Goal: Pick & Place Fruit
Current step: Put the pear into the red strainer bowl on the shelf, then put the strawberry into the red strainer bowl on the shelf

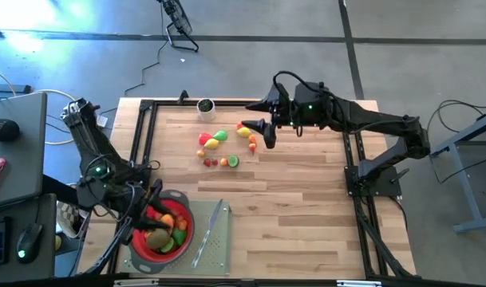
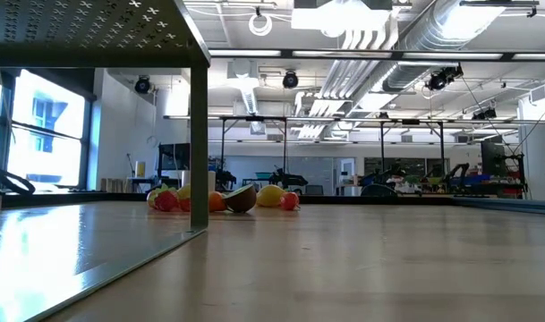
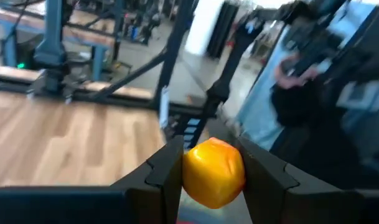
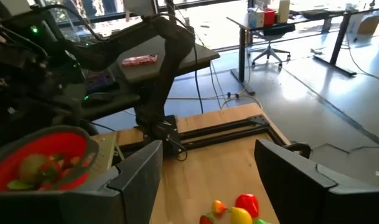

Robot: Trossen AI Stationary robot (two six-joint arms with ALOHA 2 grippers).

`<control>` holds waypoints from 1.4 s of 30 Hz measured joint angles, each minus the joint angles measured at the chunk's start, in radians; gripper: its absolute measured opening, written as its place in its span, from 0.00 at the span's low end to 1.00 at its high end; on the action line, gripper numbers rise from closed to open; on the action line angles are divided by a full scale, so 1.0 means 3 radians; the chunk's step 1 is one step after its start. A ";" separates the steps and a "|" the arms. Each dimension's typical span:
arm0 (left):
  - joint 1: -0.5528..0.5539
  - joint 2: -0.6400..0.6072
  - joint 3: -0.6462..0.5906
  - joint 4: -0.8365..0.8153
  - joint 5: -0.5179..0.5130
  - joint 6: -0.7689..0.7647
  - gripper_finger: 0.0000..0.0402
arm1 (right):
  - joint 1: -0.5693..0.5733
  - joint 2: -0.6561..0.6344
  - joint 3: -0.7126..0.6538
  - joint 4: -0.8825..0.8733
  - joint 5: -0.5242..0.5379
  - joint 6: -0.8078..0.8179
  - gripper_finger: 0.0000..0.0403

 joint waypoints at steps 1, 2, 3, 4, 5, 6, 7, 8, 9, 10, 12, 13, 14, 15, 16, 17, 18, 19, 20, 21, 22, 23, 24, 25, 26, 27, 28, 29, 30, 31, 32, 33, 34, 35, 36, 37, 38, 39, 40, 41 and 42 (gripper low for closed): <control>-0.0040 -0.0033 0.0000 -0.0126 -0.0078 -0.0005 0.32 | 0.0035 0.0000 0.0000 -0.0001 0.0060 0.0022 0.61; -0.0076 -0.0072 -0.0001 -0.0245 -0.0131 -0.0029 0.32 | 0.0063 0.0000 0.0000 -0.0001 0.0112 0.0029 0.61; -0.0108 -0.0109 -0.0001 -0.0364 -0.0173 -0.0062 0.32 | 0.0094 0.0000 0.0000 -0.0001 0.0155 0.0031 0.61; -0.0139 -0.0144 -0.0001 -0.0481 -0.0204 -0.0125 0.32 | 0.0124 0.0000 0.0000 -0.0001 0.0198 0.0031 0.61; -0.0162 -0.0178 -0.0001 -0.0590 -0.0213 -0.0197 0.32 | 0.0154 0.0000 0.0000 -0.0001 0.0234 0.0031 0.61; -0.0181 -0.0202 -0.0001 -0.0696 -0.0214 -0.0268 0.32 | 0.0179 0.0000 0.0000 -0.0001 0.0263 0.0031 0.61; -0.0199 -0.0220 -0.0001 -0.0805 -0.0216 -0.0347 0.32 | 0.0200 0.0000 0.0000 -0.0001 0.0277 0.0031 0.61; -0.0215 -0.0227 -0.0001 -0.0933 -0.0224 -0.0422 0.32 | 0.0221 0.0000 0.0000 -0.0003 0.0289 0.0031 0.61; -0.0218 -0.0227 -0.0001 -0.1062 -0.0229 -0.0501 0.32 | 0.0237 0.0000 0.0000 -0.0003 0.0312 0.0031 0.61; -0.0218 -0.0225 -0.0002 -0.1182 -0.0226 -0.0583 0.32 | 0.0251 0.0000 0.0000 -0.0004 0.0328 0.0031 0.61; -0.0211 -0.0217 -0.0004 -0.1406 -0.0220 -0.0763 0.32 | 0.0264 0.0000 0.0000 -0.0004 0.0332 0.0031 0.61; -0.0211 -0.0213 -0.0004 -0.1498 -0.0213 -0.0864 0.32 | 0.0264 0.0000 0.0000 -0.0004 0.0332 0.0031 0.61; -0.0211 -0.0206 -0.0004 -0.1571 -0.0199 -0.0943 0.32 | 0.0264 0.0000 0.0000 -0.0004 0.0332 0.0031 0.61; -0.0210 -0.0202 -0.0004 -0.1624 -0.0175 -0.0995 0.32 | 0.0263 0.0000 0.0000 -0.0004 0.0334 0.0031 0.61; -0.0211 -0.0201 -0.0005 -0.1659 -0.0161 -0.1011 0.32 | 0.0262 0.0000 0.0000 -0.0004 0.0336 0.0032 0.61; -0.0211 -0.0200 -0.0005 -0.1664 -0.0150 -0.1023 0.32 | 0.0262 0.0000 0.0000 -0.0004 0.0337 0.0032 0.61; -0.0211 -0.0200 -0.0005 -0.1652 -0.0133 -0.1025 0.32 | 0.0261 0.0000 0.0000 -0.0004 0.0338 0.0032 0.61; -0.0211 -0.0201 -0.0005 -0.1633 -0.0091 -0.1026 0.32 | 0.0261 0.0000 0.0000 -0.0004 0.0346 0.0032 0.61; -0.0210 -0.0201 -0.0005 -0.1603 -0.0024 -0.1026 0.32 | 0.0261 0.0000 0.0000 -0.0004 0.0373 0.0032 0.61; -0.0209 -0.0201 -0.0005 -0.1566 0.0049 -0.1026 0.32 | 0.0262 0.0000 0.0000 -0.0004 0.0415 0.0032 0.61; -0.0210 -0.0201 -0.0005 -0.1545 0.0120 -0.1026 0.32 | 0.0262 0.0000 0.0000 -0.0004 0.0456 0.0032 0.61; -0.0210 -0.0201 -0.0005 -0.1545 0.0165 -0.1027 0.32 | 0.0262 0.0000 0.0000 -0.0004 0.0489 0.0032 0.61; -0.0210 -0.0199 -0.0005 -0.1548 0.0209 -0.1027 0.32 | 0.0262 0.0000 0.0000 -0.0004 0.0510 0.0032 0.61; -0.0211 -0.0194 -0.0005 -0.1547 0.0228 -0.1027 0.32 | 0.0260 0.0000 0.0000 -0.0004 0.0517 0.0031 0.61; -0.0210 -0.0184 -0.0005 -0.1547 0.0239 -0.1027 0.32 | 0.0258 0.0000 0.0000 -0.0004 0.0521 0.0032 0.61; -0.0210 -0.0174 -0.0005 -0.1548 0.0246 -0.1027 0.32 | 0.0258 0.0000 0.0000 -0.0004 0.0523 0.0032 0.61; -0.0209 -0.0168 -0.0005 -0.1549 0.0259 -0.1027 0.32 | 0.0258 0.0000 0.0000 -0.0004 0.0523 0.0032 0.61; -0.0210 -0.0158 -0.0005 -0.1550 0.0278 -0.1026 0.33 | 0.0258 0.0000 0.0000 -0.0004 0.0523 0.0032 0.61; -0.0210 -0.0151 -0.0005 -0.1550 0.0285 -0.1027 0.33 | 0.0258 0.0000 0.0000 -0.0004 0.0524 0.0032 0.61; -0.0210 -0.0146 -0.0005 -0.1555 0.0286 -0.1027 0.35 | 0.0258 0.0000 0.0000 -0.0004 0.0524 0.0032 0.61; -0.0210 -0.0140 -0.0005 -0.1574 0.0286 -0.1027 0.36 | 0.0258 0.0000 0.0000 -0.0004 0.0524 0.0032 0.61; -0.0210 -0.0133 -0.0005 -0.1599 0.0286 -0.1027 0.38 | 0.0258 0.0000 0.0000 -0.0004 0.0523 0.0032 0.61; -0.0210 -0.0127 -0.0005 -0.1623 0.0285 -0.1027 0.39 | 0.0258 0.0000 0.0000 -0.0003 0.0523 0.0032 0.61; -0.0209 -0.0124 -0.0005 -0.1631 0.0285 -0.1027 0.41 | 0.0258 0.0000 0.0000 -0.0003 0.0523 0.0035 0.61; -0.0209 -0.0124 -0.0005 -0.1639 0.0286 -0.1034 0.43 | 0.0258 0.0000 0.0000 -0.0003 0.0523 0.0047 0.61; -0.0210 -0.0124 -0.0005 -0.1665 0.0291 -0.1067 0.45 | 0.0258 0.0000 0.0000 -0.0004 0.0523 0.0057 0.61; -0.0210 -0.0124 -0.0005 -0.1682 0.0306 -0.1089 0.47 | 0.0258 0.0000 0.0000 -0.0003 0.0523 0.0062 0.61; -0.0210 -0.0124 -0.0005 -0.1687 0.0322 -0.1093 0.48 | 0.0258 0.0000 0.0000 -0.0003 0.0523 0.0074 0.61; -0.0209 -0.0124 -0.0005 -0.1686 0.0352 -0.1097 0.49 | 0.0258 0.0000 0.0000 -0.0003 0.0523 0.0084 0.61; -0.0210 -0.0124 -0.0005 -0.1684 0.0401 -0.1098 0.50 | 0.0258 0.0001 0.0000 -0.0003 0.0522 0.0096 0.61; -0.0210 -0.0124 -0.0005 -0.1682 0.0445 -0.1099 0.51 | 0.0258 0.0001 0.0000 -0.0003 0.0523 0.0107 0.61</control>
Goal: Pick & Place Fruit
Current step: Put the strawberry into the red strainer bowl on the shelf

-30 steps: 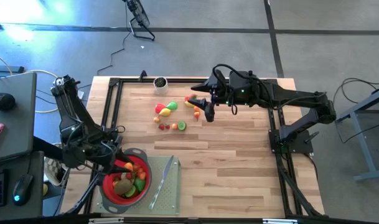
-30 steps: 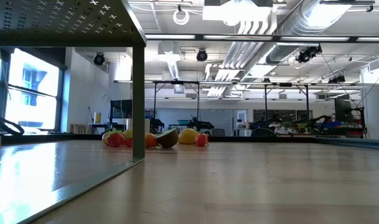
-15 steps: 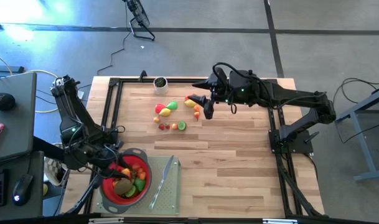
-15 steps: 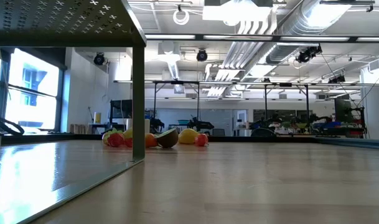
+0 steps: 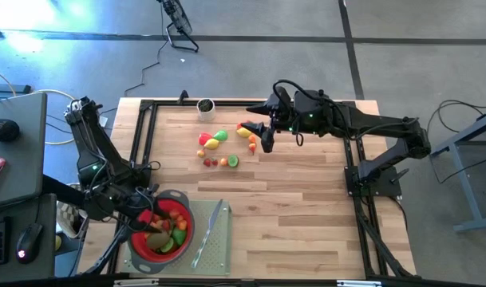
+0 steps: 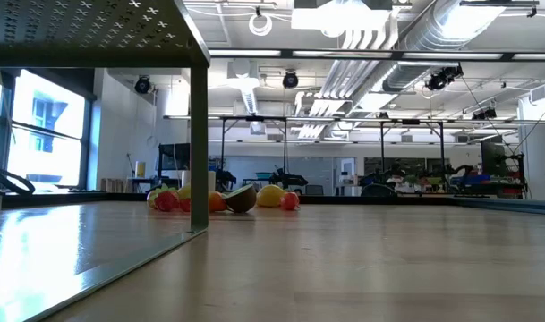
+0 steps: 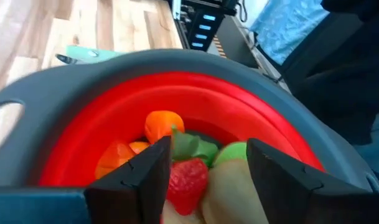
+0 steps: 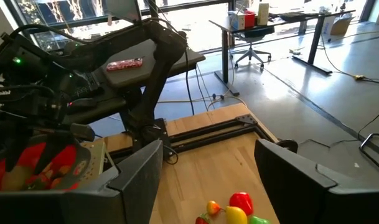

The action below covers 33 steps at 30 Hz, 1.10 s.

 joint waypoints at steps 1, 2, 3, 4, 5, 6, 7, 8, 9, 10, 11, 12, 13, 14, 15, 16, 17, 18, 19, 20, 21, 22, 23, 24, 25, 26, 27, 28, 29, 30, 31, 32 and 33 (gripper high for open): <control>0.0000 0.0000 0.0000 0.0006 0.0049 0.0000 0.51 | 0.0000 0.0000 0.0000 0.0000 -0.0001 0.0001 0.61; 0.0000 0.0000 0.0000 0.0007 0.0068 -0.0001 0.51 | 0.0000 0.0000 0.0000 0.0000 -0.0005 0.0001 0.61; 0.0000 0.0000 0.0000 0.0007 0.0091 -0.0002 0.51 | 0.0000 -0.0001 0.0000 0.0000 -0.0012 0.0001 0.61; 0.0000 0.0000 0.0000 0.0007 0.0093 -0.0002 0.51 | 0.0000 0.0000 0.0000 0.0000 -0.0013 0.0001 0.61; 0.0000 0.0000 0.0000 0.0008 0.0093 -0.0004 0.51 | 0.0000 0.0000 0.0000 0.0000 -0.0013 0.0001 0.61; 0.0000 -0.0001 0.0000 0.0008 0.0093 -0.0025 0.52 | 0.0000 0.0000 0.0000 0.0000 -0.0013 0.0001 0.61; 0.0000 -0.0001 0.0000 0.0008 0.0093 -0.0067 0.52 | 0.0000 0.0000 0.0000 0.0000 -0.0013 0.0001 0.61; 0.0001 -0.0002 0.0000 0.0008 0.0093 -0.0114 0.52 | 0.0000 0.0000 0.0000 0.0000 -0.0013 0.0001 0.61; 0.0000 -0.0003 0.0000 0.0009 0.0093 -0.0163 0.52 | 0.0000 0.0000 0.0000 0.0000 -0.0013 0.0001 0.61; 0.0000 -0.0004 0.0000 0.0010 0.0093 -0.0210 0.52 | 0.0000 0.0000 0.0000 0.0000 -0.0013 0.0001 0.61; 0.0001 -0.0004 0.0000 0.0012 0.0093 -0.0257 0.52 | 0.0000 0.0000 0.0000 0.0001 -0.0013 0.0001 0.61; 0.0000 -0.0004 0.0000 0.0013 0.0092 -0.0295 0.52 | 0.0000 0.0000 0.0000 0.0000 -0.0015 0.0001 0.61; 0.0000 -0.0004 0.0000 0.0017 0.0092 -0.0342 0.52 | 0.0000 0.0000 0.0000 0.0001 -0.0015 0.0001 0.61; 0.0000 -0.0004 0.0000 0.0034 0.0093 -0.0385 0.52 | 0.0000 0.0000 0.0000 0.0001 -0.0015 0.0001 0.61; 0.0001 -0.0004 0.0000 0.0071 0.0092 -0.0419 0.52 | 0.0000 0.0000 0.0000 0.0000 -0.0020 0.0001 0.61; 0.0000 -0.0004 0.0000 0.0118 0.0091 -0.0428 0.52 | 0.0000 0.0000 0.0000 0.0000 -0.0029 0.0001 0.61; 0.0001 -0.0004 0.0000 0.0178 0.0090 -0.0429 0.52 | 0.0000 0.0000 0.0000 0.0001 -0.0029 0.0001 0.61; 0.0001 -0.0004 0.0000 0.0249 0.0090 -0.0429 0.52 | 0.0000 0.0000 0.0000 0.0001 -0.0029 0.0001 0.61; 0.0000 -0.0004 0.0001 0.0329 0.0090 -0.0431 0.52 | 0.0004 0.0000 0.0000 0.0001 -0.0031 0.0001 0.61; 0.0001 -0.0004 0.0001 0.0407 0.0090 -0.0431 0.52 | 0.0004 0.0000 0.0000 0.0001 -0.0033 0.0001 0.61; 0.0000 -0.0006 0.0001 0.0483 0.0087 -0.0432 0.52 | 0.0004 0.0000 0.0000 0.0001 -0.0034 0.0001 0.61; 0.0000 -0.0010 0.0001 0.0558 0.0070 -0.0434 0.52 | 0.0004 0.0000 0.0000 0.0001 -0.0035 0.0001 0.61; 0.0000 -0.0011 0.0001 0.0640 0.0041 -0.0434 0.52 | 0.0004 0.0000 0.0000 0.0001 -0.0038 0.0001 0.61; 0.0000 -0.0013 0.0001 0.0721 0.0012 -0.0434 0.52 | 0.0004 0.0000 0.0000 0.0001 -0.0045 0.0001 0.61; 0.0000 -0.0017 0.0001 0.0798 -0.0040 -0.0428 0.52 | 0.0004 0.0000 0.0000 0.0001 -0.0063 0.0000 0.61; 0.0000 -0.0024 0.0001 0.0860 -0.0086 -0.0422 0.52 | 0.0004 0.0000 0.0000 0.0001 -0.0096 0.0001 0.61; 0.0000 -0.0027 0.0002 0.0914 -0.0138 -0.0412 0.52 | 0.0004 0.0000 0.0000 0.0003 -0.0132 0.0000 0.61; 0.0001 -0.0031 0.0004 0.0952 -0.0171 -0.0404 0.52 | 0.0004 0.0000 0.0000 0.0003 -0.0135 0.0001 0.61; 0.0001 -0.0033 0.0005 0.0979 -0.0227 -0.0399 0.52 | 0.0004 0.0000 0.0000 0.0003 -0.0138 0.0001 0.61; 0.0002 -0.0037 0.0005 0.0984 -0.0268 -0.0398 0.52 | 0.0004 0.0000 0.0000 0.0003 -0.0138 0.0001 0.61; 0.0001 -0.0037 0.0005 0.0980 -0.0322 -0.0398 0.52 | 0.0004 0.0000 0.0000 0.0002 -0.0138 -0.0001 0.61; 0.0001 -0.0037 0.0005 0.0981 -0.0365 -0.0396 0.52 | 0.0004 0.0000 0.0000 0.0003 -0.0139 -0.0002 0.61; 0.0001 -0.0037 0.0005 0.0986 -0.0424 -0.0368 0.52 | 0.0004 0.0000 0.0000 0.0002 -0.0139 -0.0019 0.61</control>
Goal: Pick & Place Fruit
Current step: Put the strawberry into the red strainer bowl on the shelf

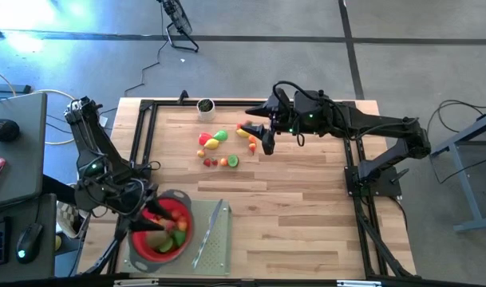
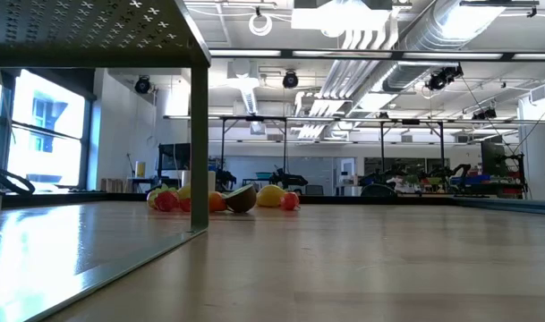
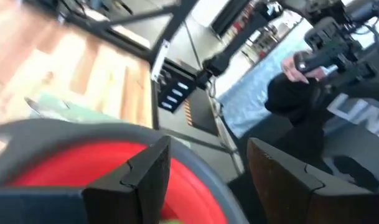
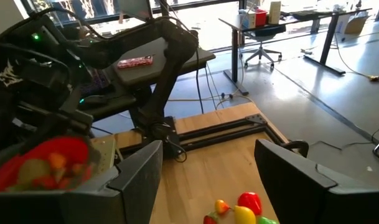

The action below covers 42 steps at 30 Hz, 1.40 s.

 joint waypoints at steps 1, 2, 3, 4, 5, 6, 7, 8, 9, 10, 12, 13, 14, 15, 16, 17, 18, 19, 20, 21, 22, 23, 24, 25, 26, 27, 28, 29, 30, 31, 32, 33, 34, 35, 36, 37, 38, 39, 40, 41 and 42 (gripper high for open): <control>0.0003 -0.0008 0.0000 0.0017 -0.0057 0.0055 0.52 | 0.0000 0.0000 0.0000 0.0001 0.0000 -0.0034 0.61; 0.0017 -0.0015 0.0000 0.0061 -0.0112 0.0138 0.52 | 0.0000 0.0000 0.0000 0.0001 0.0000 -0.0069 0.61; 0.0040 -0.0026 0.0002 0.0118 -0.0144 0.0229 0.52 | 0.0000 0.0000 0.0000 0.0000 0.0001 -0.0093 0.61; 0.0084 -0.0040 0.0021 0.0141 -0.0148 0.0325 0.52 | 0.0000 0.0000 0.0000 0.0000 0.0001 -0.0115 0.61; 0.0133 -0.0049 0.0052 0.0146 -0.0150 0.0416 0.52 | -0.0003 0.0000 0.0000 0.0000 0.0003 -0.0123 0.61; 0.0190 -0.0055 0.0093 0.0148 -0.0150 0.0510 0.52 | -0.0011 0.0000 0.0000 0.0000 0.0010 -0.0129 0.61; 0.0249 -0.0061 0.0131 0.0153 -0.0152 0.0595 0.52 | -0.0023 0.0000 0.0000 0.0000 0.0013 -0.0130 0.61; 0.0306 -0.0065 0.0167 0.0156 -0.0151 0.0668 0.52 | -0.0032 0.0000 0.0000 0.0000 0.0012 -0.0130 0.61; 0.0360 -0.0067 0.0201 0.0155 -0.0130 0.0736 0.52 | -0.0040 0.0000 0.0000 0.0000 0.0012 -0.0130 0.61; 0.0418 -0.0067 0.0231 0.0156 -0.0064 0.0781 0.52 | -0.0044 0.0000 0.0000 0.0000 0.0011 -0.0130 0.61; 0.0512 -0.0065 0.0271 0.0154 0.0124 0.0815 0.52 | -0.0047 0.0000 0.0000 -0.0002 0.0010 -0.0130 0.61; 0.0553 -0.0064 0.0281 0.0154 0.0219 0.0815 0.52 | -0.0047 0.0000 0.0000 -0.0005 0.0002 -0.0130 0.61; 0.0590 -0.0063 0.0291 0.0148 0.0301 0.0814 0.52 | -0.0046 0.0000 0.0000 -0.0013 -0.0014 -0.0130 0.61; 0.0621 -0.0063 0.0294 0.0153 0.0358 0.0814 0.52 | -0.0045 0.0000 0.0000 -0.0024 -0.0045 -0.0130 0.61; 0.0648 -0.0064 0.0294 0.0151 0.0393 0.0814 0.52 | -0.0045 0.0000 0.0000 -0.0036 -0.0073 -0.0130 0.61; 0.0670 -0.0063 0.0294 0.0147 0.0413 0.0815 0.52 | -0.0045 0.0000 0.0000 -0.0048 -0.0078 -0.0129 0.61; 0.0686 -0.0063 0.0294 0.0146 0.0429 0.0818 0.52 | -0.0045 0.0000 0.0000 -0.0065 -0.0075 -0.0130 0.61; 0.0702 -0.0063 0.0294 0.0146 0.0429 0.0821 0.52 | -0.0045 0.0000 0.0000 -0.0085 -0.0069 -0.0130 0.61; 0.0715 -0.0063 0.0294 0.0145 0.0429 0.0823 0.52 | -0.0047 0.0000 0.0000 -0.0112 -0.0053 -0.0130 0.61; 0.0736 -0.0064 0.0294 0.0146 0.0427 0.0845 0.52 | -0.0060 0.0000 0.0000 -0.0153 -0.0038 -0.0130 0.61; 0.0760 -0.0064 0.0294 0.0146 0.0420 0.0890 0.52 | -0.0077 0.0000 0.0000 -0.0207 -0.0026 -0.0128 0.61; 0.0791 -0.0064 0.0294 0.0146 0.0395 0.0944 0.52 | -0.0093 0.0000 0.0000 -0.0260 -0.0020 -0.0117 0.61; 0.0822 -0.0064 0.0294 0.0146 0.0355 0.1000 0.52 | -0.0115 0.0000 0.0000 -0.0317 -0.0017 -0.0089 0.61; 0.0854 -0.0064 0.0294 0.0146 0.0312 0.1034 0.52 | -0.0144 0.0000 0.0000 -0.0387 -0.0014 -0.0060 0.61; 0.0891 -0.0064 0.0294 0.0147 0.0262 0.1072 0.52 | -0.0171 0.0000 0.0000 -0.0465 -0.0014 -0.0037 0.61; 0.0931 -0.0064 0.0294 0.0147 0.0198 0.1100 0.52 | -0.0200 0.0000 0.0000 -0.0546 -0.0013 -0.0003 0.61; 0.0978 -0.0064 0.0294 0.0148 0.0133 0.1124 0.52 | -0.0235 0.0000 0.0000 -0.0628 -0.0006 0.0035 0.61; 0.1029 -0.0064 0.0294 0.0148 0.0072 0.1159 0.52 | -0.0272 0.0000 0.0000 -0.0718 0.0012 0.0082 0.61; 0.1083 -0.0064 0.0294 0.0148 0.0017 0.1181 0.52 | -0.0312 0.0000 0.0000 -0.0812 0.0024 0.0130 0.61; 0.1142 -0.0064 0.0294 0.0148 -0.0009 0.1198 0.52 | -0.0356 0.0000 0.0000 -0.0904 0.0027 0.0177 0.61; 0.1207 -0.0064 0.0294 0.0148 -0.0022 0.1220 0.52 | -0.0404 0.0000 0.0000 -0.0991 0.0029 0.0218 0.61; 0.1273 -0.0064 0.0294 0.0148 -0.0026 0.1252 0.52 | -0.0446 0.0005 0.0000 -0.1064 0.0031 0.0247 0.61; 0.1342 -0.0064 0.0294 0.0148 -0.0031 0.1281 0.52 | -0.0484 0.0031 0.0000 -0.1112 0.0034 0.0266 0.61; 0.1416 -0.0064 0.0294 0.0148 -0.0031 0.1304 0.52 | -0.0513 0.0048 0.0001 -0.1156 0.0024 0.0269 0.61; 0.1495 -0.0064 0.0294 0.0148 -0.0032 0.1324 0.52 | -0.0557 0.0061 0.0001 -0.1214 -0.0002 0.0244 0.61; 0.1569 -0.0064 0.0294 0.0148 -0.0032 0.1338 0.52 | -0.0608 0.0094 0.0001 -0.1272 -0.0042 0.0158 0.61; 0.1642 -0.0064 0.0294 0.0149 -0.0032 0.1343 0.52 | -0.0634 0.0132 0.0001 -0.1303 -0.0094 0.0053 0.61; 0.1716 -0.0064 0.0294 0.0150 -0.0032 0.1345 0.52 | -0.0660 0.0174 0.0001 -0.1317 -0.0165 -0.0063 0.61; 0.1788 -0.0064 0.0294 0.0150 -0.0028 0.1345 0.52 | -0.0698 0.0225 0.0001 -0.1326 -0.0238 -0.0183 0.61; 0.1863 -0.0064 0.0294 0.0151 -0.0019 0.1345 0.52 | -0.0745 0.0277 0.0001 -0.1329 -0.0328 -0.0300 0.61; 0.1935 -0.0064 0.0294 0.0151 -0.0018 0.1345 0.52 | -0.0792 0.0336 0.0001 -0.1326 -0.0441 -0.0403 0.61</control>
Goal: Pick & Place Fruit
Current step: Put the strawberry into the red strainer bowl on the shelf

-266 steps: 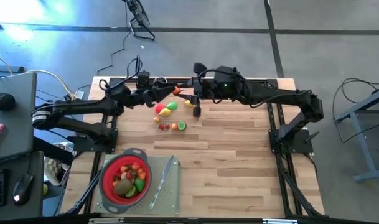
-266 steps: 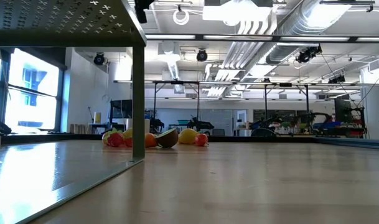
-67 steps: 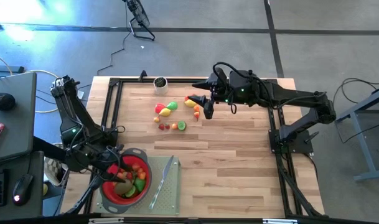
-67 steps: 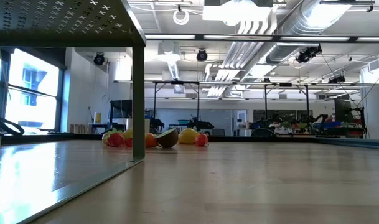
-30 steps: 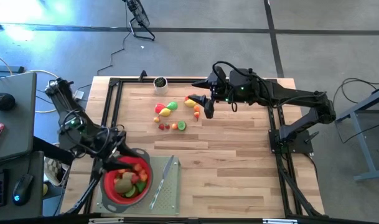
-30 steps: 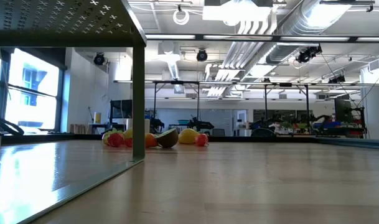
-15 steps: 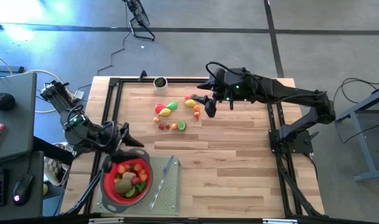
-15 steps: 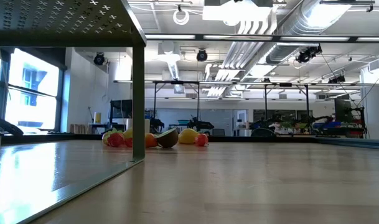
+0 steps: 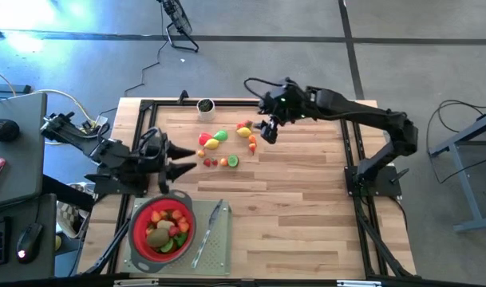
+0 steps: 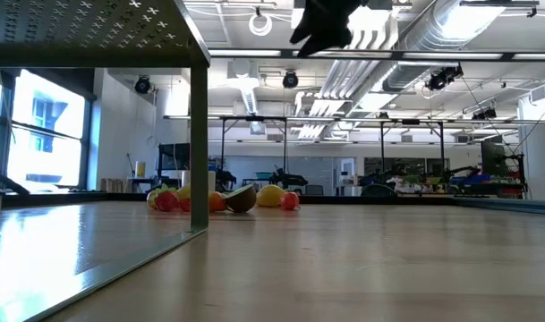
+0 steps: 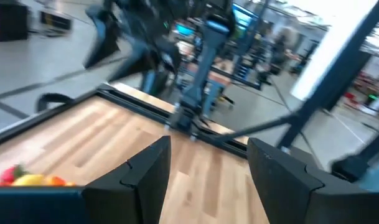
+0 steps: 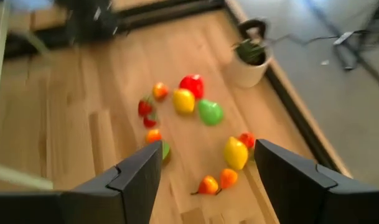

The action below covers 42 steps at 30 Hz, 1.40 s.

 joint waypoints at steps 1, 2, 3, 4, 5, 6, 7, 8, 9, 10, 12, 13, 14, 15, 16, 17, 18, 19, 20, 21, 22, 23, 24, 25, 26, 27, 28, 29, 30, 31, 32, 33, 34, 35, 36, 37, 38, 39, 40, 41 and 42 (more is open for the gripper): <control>0.0071 0.0000 0.0000 0.0002 0.0008 0.0000 0.52 | -0.0050 0.0070 0.0000 0.0011 -0.0116 -0.0089 0.61; 0.0145 0.0000 0.0000 0.0006 0.0010 0.0000 0.52 | -0.0108 0.0146 0.0000 0.0025 -0.0251 -0.0163 0.61; 0.0216 0.0000 0.0000 0.0017 0.0010 0.0000 0.52 | -0.0170 0.0220 0.0000 0.0032 -0.0388 -0.0231 0.61; 0.0288 0.0000 -0.0001 0.0029 0.0010 0.0000 0.52 | -0.0231 0.0294 0.0000 0.0029 -0.0496 -0.0299 0.61; 0.0357 0.0000 -0.0001 0.0056 0.0010 0.0000 0.52 | -0.0288 0.0371 0.0000 0.0028 -0.0567 -0.0372 0.61; 0.0422 0.0000 -0.0001 0.0092 0.0010 -0.0001 0.52 | -0.0340 0.0445 0.0000 0.0029 -0.0617 -0.0458 0.61; 0.0487 0.0000 -0.0001 0.0131 0.0015 0.0001 0.52 | -0.0392 0.0515 0.0000 0.0029 -0.0667 -0.0566 0.60; 0.0550 0.0000 -0.0001 0.0161 0.0032 0.0000 0.52 | -0.0452 0.0577 0.0000 0.0029 -0.0708 -0.0680 0.60; 0.0608 0.0000 -0.0001 0.0178 0.0054 0.0000 0.52 | -0.0510 0.0646 0.0000 0.0030 -0.0755 -0.0796 0.59; 0.0661 0.0000 -0.0001 0.0183 0.0088 0.0000 0.52 | -0.0560 0.0716 0.0000 0.0041 -0.0814 -0.0910 0.58; 0.0752 0.0001 -0.0001 0.0183 0.0132 -0.0017 0.52 | -0.0662 0.0852 0.0000 0.0096 -0.0916 -0.1123 0.55; 0.0788 0.0001 -0.0001 0.0181 0.0136 -0.0039 0.52 | -0.0707 0.0923 0.0000 0.0129 -0.0951 -0.1207 0.54; 0.0818 0.0003 -0.0001 0.0181 0.0137 -0.0071 0.52 | -0.0747 0.0990 0.0000 0.0163 -0.0960 -0.1288 0.53; 0.0846 0.0003 -0.0001 0.0181 0.0137 -0.0090 0.52 | -0.0780 0.1059 0.0000 0.0207 -0.0960 -0.1355 0.52; 0.0873 0.0003 -0.0001 0.0181 0.0137 -0.0095 0.52 | -0.0809 0.1130 0.0000 0.0250 -0.0961 -0.1423 0.52; 0.0897 0.0004 -0.0001 0.0180 0.0137 -0.0098 0.52 | -0.0841 0.1191 0.0000 0.0286 -0.0962 -0.1488 0.51; 0.0921 0.0004 -0.0001 0.0179 0.0137 -0.0099 0.52 | -0.0867 0.1254 0.0000 0.0308 -0.0962 -0.1547 0.51; 0.0944 0.0004 -0.0001 0.0178 0.0137 -0.0099 0.52 | -0.0887 0.1309 -0.0001 0.0334 -0.0961 -0.1604 0.51; 0.0968 0.0004 -0.0001 0.0178 0.0137 -0.0100 0.52 | -0.0904 0.1363 -0.0001 0.0374 -0.0956 -0.1662 0.51; 0.0994 0.0004 -0.0001 0.0178 0.0137 -0.0100 0.52 | -0.0911 0.1413 -0.0001 0.0412 -0.0940 -0.1715 0.51; 0.1018 0.0004 -0.0001 0.0178 0.0138 -0.0100 0.52 | -0.0916 0.1455 0.0000 0.0441 -0.0918 -0.1776 0.51; 0.1042 0.0004 -0.0001 0.0178 0.0138 -0.0100 0.52 | -0.0920 0.1493 0.0000 0.0463 -0.0908 -0.1847 0.51; 0.1066 0.0004 -0.0001 0.0177 0.0138 -0.0100 0.52 | -0.0933 0.1532 -0.0001 0.0487 -0.0892 -0.1922 0.51; 0.1087 0.0004 -0.0001 0.0177 0.0138 -0.0102 0.52 | -0.0933 0.1559 0.0000 0.0510 -0.0866 -0.1983 0.51; 0.1109 0.0004 -0.0001 0.0177 0.0138 -0.0104 0.52 | -0.0933 0.1581 -0.0001 0.0511 -0.0851 -0.2029 0.51; 0.1128 0.0004 -0.0001 0.0177 0.0138 -0.0110 0.52 | -0.0933 0.1608 0.0000 0.0506 -0.0829 -0.2059 0.51; 0.1143 0.0004 -0.0001 0.0177 0.0138 -0.0122 0.52 | -0.0933 0.1632 0.0000 0.0508 -0.0806 -0.2093 0.51; 0.1156 0.0004 -0.0001 0.0175 0.0138 -0.0153 0.52 | -0.0933 0.1657 0.0000 0.0506 -0.0777 -0.2113 0.51; 0.1174 0.0004 -0.0003 0.0173 0.0140 -0.0179 0.52 | -0.0935 0.1679 0.0000 0.0490 -0.0746 -0.2127 0.51; 0.1192 0.0004 -0.0003 0.0170 0.0141 -0.0184 0.52 | -0.0935 0.1695 -0.0001 0.0472 -0.0711 -0.2174 0.51; 0.1203 0.0004 -0.0003 0.0170 0.0140 -0.0186 0.52 | -0.0934 0.1713 -0.0001 0.0464 -0.0677 -0.2238 0.51; 0.1213 0.0004 -0.0003 0.0170 0.0140 -0.0186 0.52 | -0.0920 0.1722 -0.0001 0.0479 -0.0635 -0.2302 0.51; 0.1219 0.0004 -0.0003 0.0170 0.0139 -0.0186 0.52 | -0.0909 0.1723 -0.0001 0.0482 -0.0583 -0.2351 0.51; 0.1232 0.0004 -0.0003 0.0170 0.0138 -0.0186 0.52 | -0.0904 0.1723 -0.0001 0.0467 -0.0522 -0.2366 0.51; 0.1238 0.0004 -0.0003 0.0170 0.0136 -0.0186 0.52 | -0.0904 0.1723 -0.0001 0.0459 -0.0488 -0.2360 0.51; 0.1252 0.0004 -0.0003 0.0170 0.0135 -0.0184 0.52 | -0.0904 0.1723 0.0000 0.0443 -0.0459 -0.2293 0.51; 0.1260 0.0004 -0.0003 0.0169 0.0135 -0.0184 0.52 | -0.0904 0.1723 0.0000 0.0414 -0.0444 -0.2157 0.51; 0.1271 0.0004 -0.0003 0.0169 0.0136 -0.0184 0.52 | -0.0904 0.1723 0.0000 0.0378 -0.0432 -0.1969 0.51; 0.1276 0.0004 -0.0003 0.0169 0.0135 -0.0184 0.52 | -0.0912 0.1723 0.0000 0.0346 -0.0427 -0.1733 0.51; 0.1276 0.0004 -0.0003 0.0169 0.0134 -0.0184 0.52 | -0.0934 0.1723 0.0000 0.0317 -0.0468 -0.1461 0.51; 0.1275 0.0004 -0.0003 0.0169 0.0134 -0.0184 0.52 | -0.0958 0.1723 0.0000 0.0277 -0.0564 -0.1175 0.51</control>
